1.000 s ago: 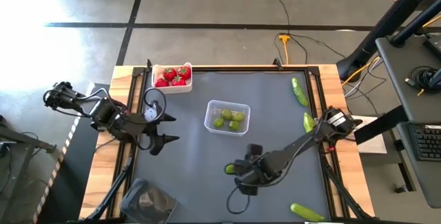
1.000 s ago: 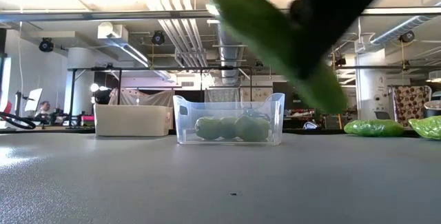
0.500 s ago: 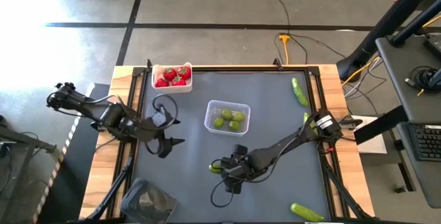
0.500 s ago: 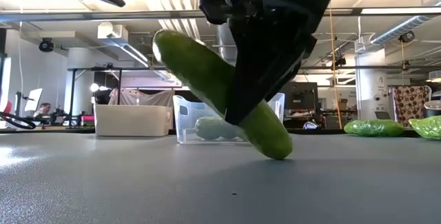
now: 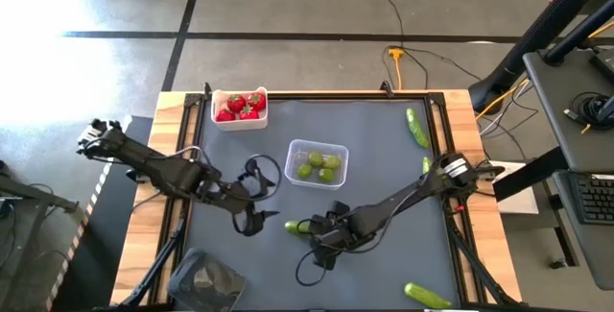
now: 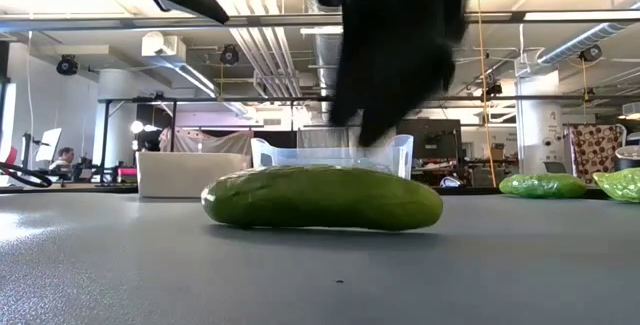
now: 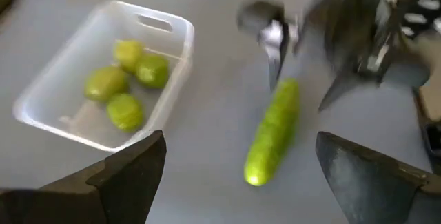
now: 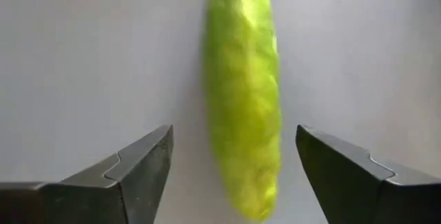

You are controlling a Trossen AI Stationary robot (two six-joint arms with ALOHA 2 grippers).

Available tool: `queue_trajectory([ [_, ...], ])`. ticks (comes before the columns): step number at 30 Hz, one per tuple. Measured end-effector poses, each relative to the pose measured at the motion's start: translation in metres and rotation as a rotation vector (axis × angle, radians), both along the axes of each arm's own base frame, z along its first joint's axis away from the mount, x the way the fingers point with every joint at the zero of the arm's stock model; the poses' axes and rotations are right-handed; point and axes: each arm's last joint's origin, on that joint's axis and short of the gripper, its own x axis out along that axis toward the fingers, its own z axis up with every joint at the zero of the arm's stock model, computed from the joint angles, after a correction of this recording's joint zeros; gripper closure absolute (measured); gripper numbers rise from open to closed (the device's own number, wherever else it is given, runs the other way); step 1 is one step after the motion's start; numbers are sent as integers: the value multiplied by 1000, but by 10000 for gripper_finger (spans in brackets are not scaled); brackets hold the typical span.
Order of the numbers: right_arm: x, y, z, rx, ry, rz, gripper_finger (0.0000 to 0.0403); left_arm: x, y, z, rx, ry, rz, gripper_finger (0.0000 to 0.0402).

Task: Sort produce into baskets
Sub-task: Put the bottom right cucumber into the black bin

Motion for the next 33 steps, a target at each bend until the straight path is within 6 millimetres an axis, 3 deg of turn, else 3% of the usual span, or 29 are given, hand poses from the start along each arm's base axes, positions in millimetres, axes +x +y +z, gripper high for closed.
queue_trajectory([
  [9,-54,24,81,-8,-102,-119,98,35,-24,-28,22,-13,-176,47],
  [13,-82,34,100,-19,-149,-210,101,52,-33,-45,33,-7,-221,47],
  [19,-107,44,104,-40,-148,-305,101,71,-43,-64,11,-30,-268,47],
  [33,-112,48,103,12,-147,-376,101,91,-53,-113,42,63,-347,47],
])
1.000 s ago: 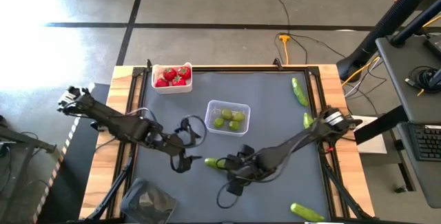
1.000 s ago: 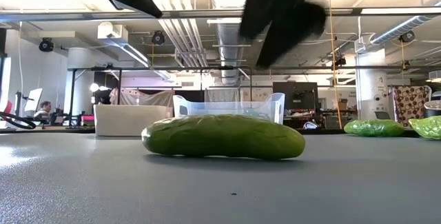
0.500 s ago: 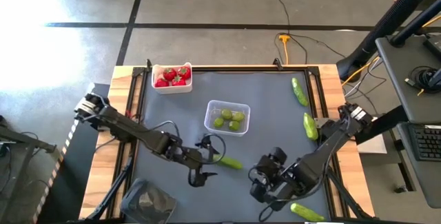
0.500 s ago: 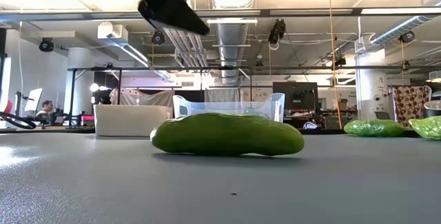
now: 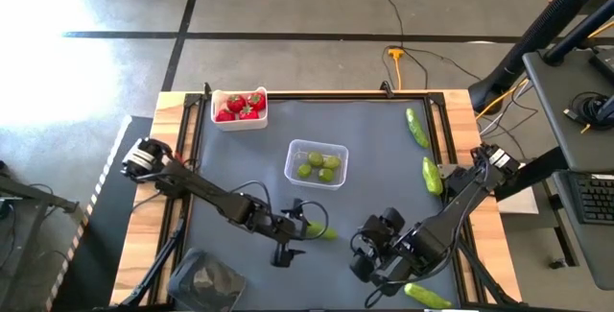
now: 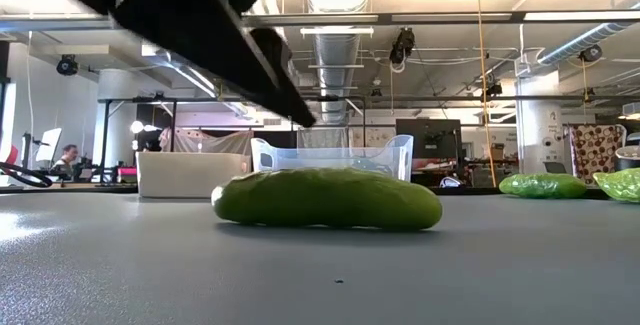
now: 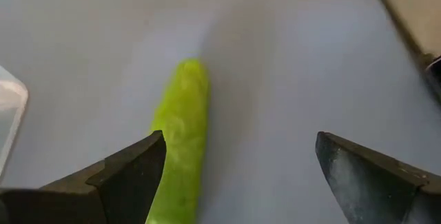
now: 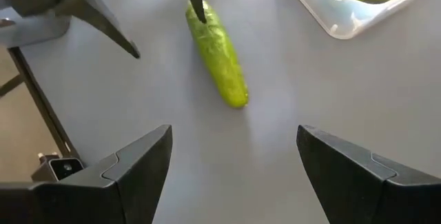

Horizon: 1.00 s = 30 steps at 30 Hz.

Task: Sort produce into baskets
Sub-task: Put the bottom right cucumber into the black bin

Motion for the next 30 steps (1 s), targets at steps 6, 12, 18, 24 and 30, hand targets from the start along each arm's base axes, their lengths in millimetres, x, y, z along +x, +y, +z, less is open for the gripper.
queue_trajectory([
  [6,0,1,0,43,-16,-47,101,10,3,-18,67,-21,50,47],
  [12,5,5,2,101,-70,-57,101,17,8,-43,91,27,72,47],
  [18,6,6,3,113,-84,-56,101,19,12,-61,84,85,103,74],
  [24,6,6,3,110,-87,-57,101,15,4,-61,27,114,136,177],
  [30,8,4,3,84,-81,-32,101,-2,-2,-48,59,177,175,255],
])
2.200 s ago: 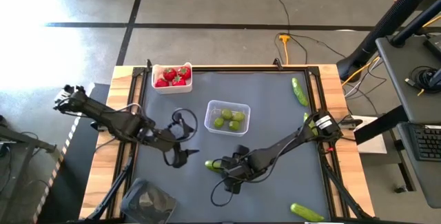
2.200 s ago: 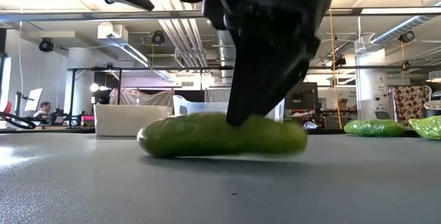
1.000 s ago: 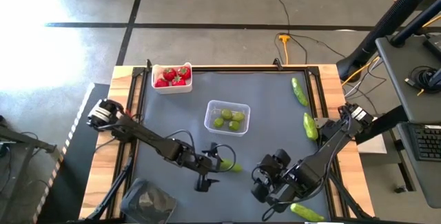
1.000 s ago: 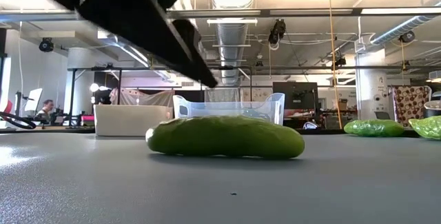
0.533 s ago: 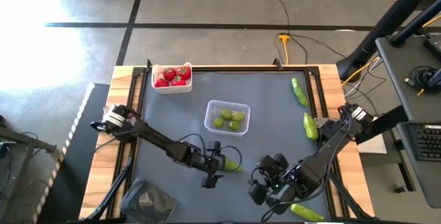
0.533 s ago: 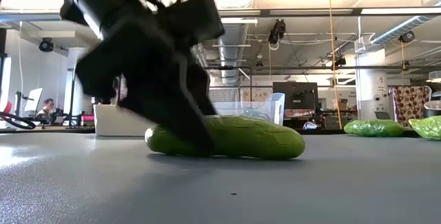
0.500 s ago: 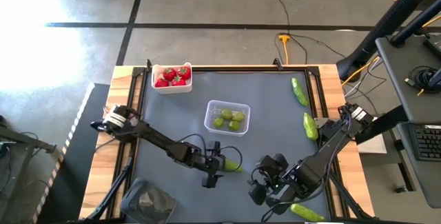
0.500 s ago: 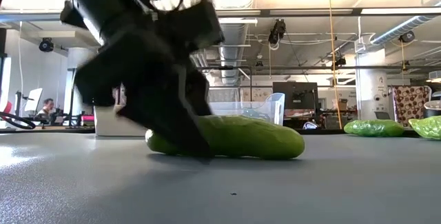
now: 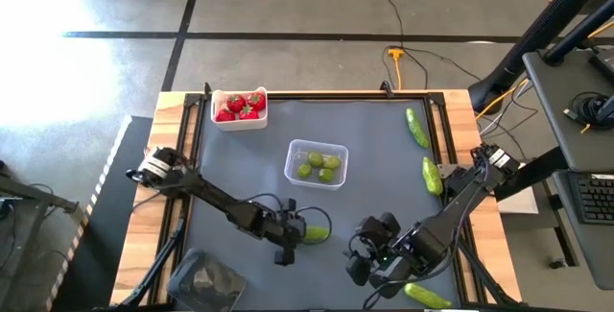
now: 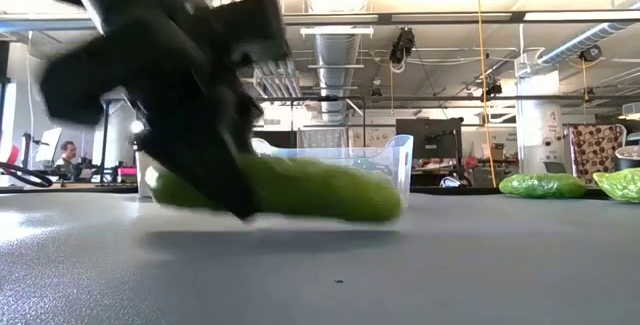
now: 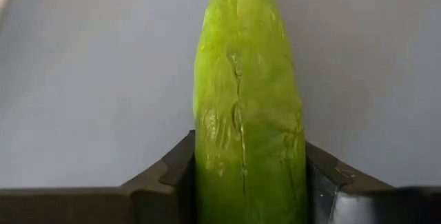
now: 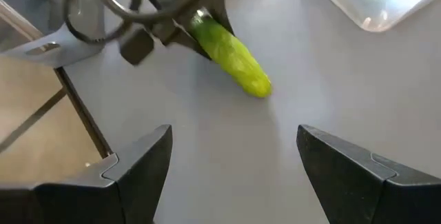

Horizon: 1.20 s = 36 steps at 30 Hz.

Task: Sort produce into baskets
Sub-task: Put the bottom right cucumber into the black bin

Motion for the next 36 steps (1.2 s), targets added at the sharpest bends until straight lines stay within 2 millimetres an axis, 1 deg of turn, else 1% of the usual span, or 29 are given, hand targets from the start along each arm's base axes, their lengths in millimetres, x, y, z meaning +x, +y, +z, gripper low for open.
queue_trajectory([
  [2,1,-1,0,-17,6,15,101,-11,-3,18,0,4,-17,255],
  [5,4,-5,0,-50,16,44,101,-36,-12,59,-5,25,-87,255],
  [6,5,-7,0,-64,21,55,101,-46,-15,71,-8,48,-120,255],
  [9,10,-14,0,-121,34,95,101,-87,-23,103,-17,164,-212,255],
  [12,16,-22,0,-189,41,123,101,-127,-33,132,-166,307,-266,249],
  [14,19,-28,0,-234,41,129,101,-153,-43,142,-243,402,-310,245],
  [17,23,-35,-2,-302,44,131,101,-185,-55,154,-287,439,-364,242],
  [19,25,-40,-5,-320,59,131,101,-197,-61,157,-322,452,-347,241],
  [20,25,-41,-6,-322,66,133,101,-201,-66,155,-334,459,-342,241],
  [22,25,-42,-9,-325,76,131,101,-205,-75,149,-329,471,-357,240],
  [25,24,-42,-13,-323,85,127,101,-203,-81,135,-249,494,-385,239],
  [28,23,-41,-13,-298,80,108,101,-189,-82,114,-125,497,-416,239],
  [30,23,-40,-14,-271,86,110,101,-179,-82,102,-85,507,-434,238],
  [33,21,-37,-15,-199,106,117,101,-161,-86,86,-140,538,-438,238],
  [36,18,-31,-15,-152,111,119,101,-149,-93,78,-198,504,-451,238],
])
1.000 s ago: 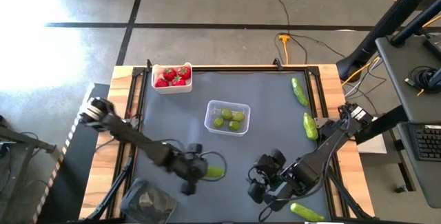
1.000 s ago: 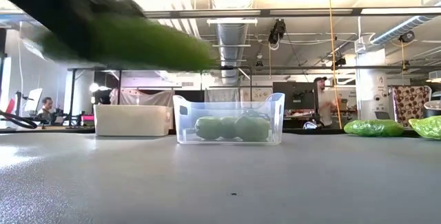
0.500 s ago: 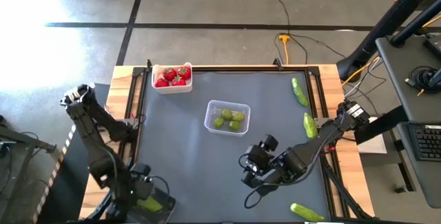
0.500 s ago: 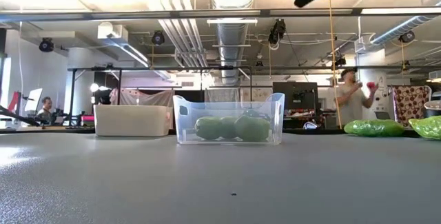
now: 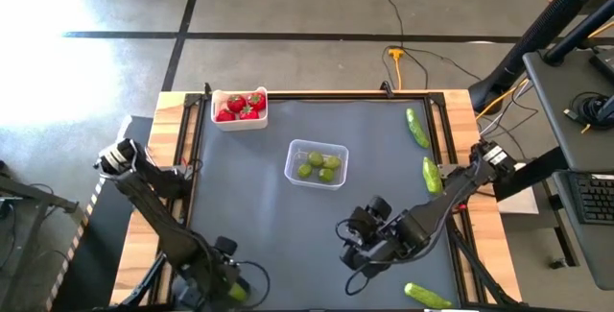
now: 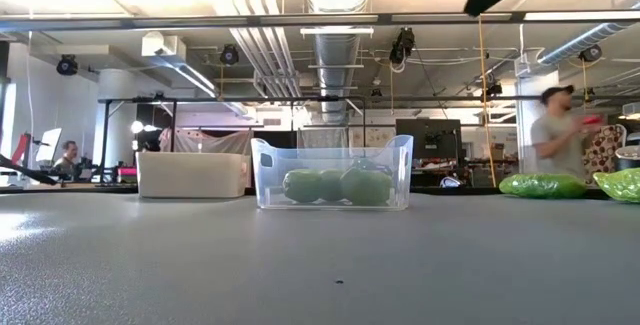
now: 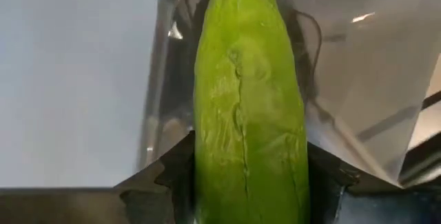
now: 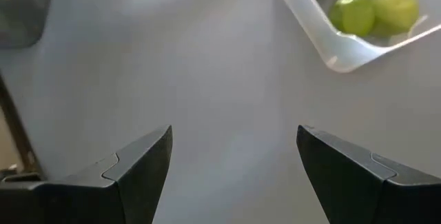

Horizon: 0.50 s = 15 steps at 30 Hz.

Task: Sort produce into baskets
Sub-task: Put the bottom right cucumber into the black bin

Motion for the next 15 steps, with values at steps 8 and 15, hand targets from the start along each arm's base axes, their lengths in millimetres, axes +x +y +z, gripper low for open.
queue_trajectory([
  [8,-6,8,0,24,-8,-14,101,-4,35,-9,100,-45,194,237],
  [15,-6,8,0,27,-15,-28,101,-25,62,-21,70,66,326,237],
])
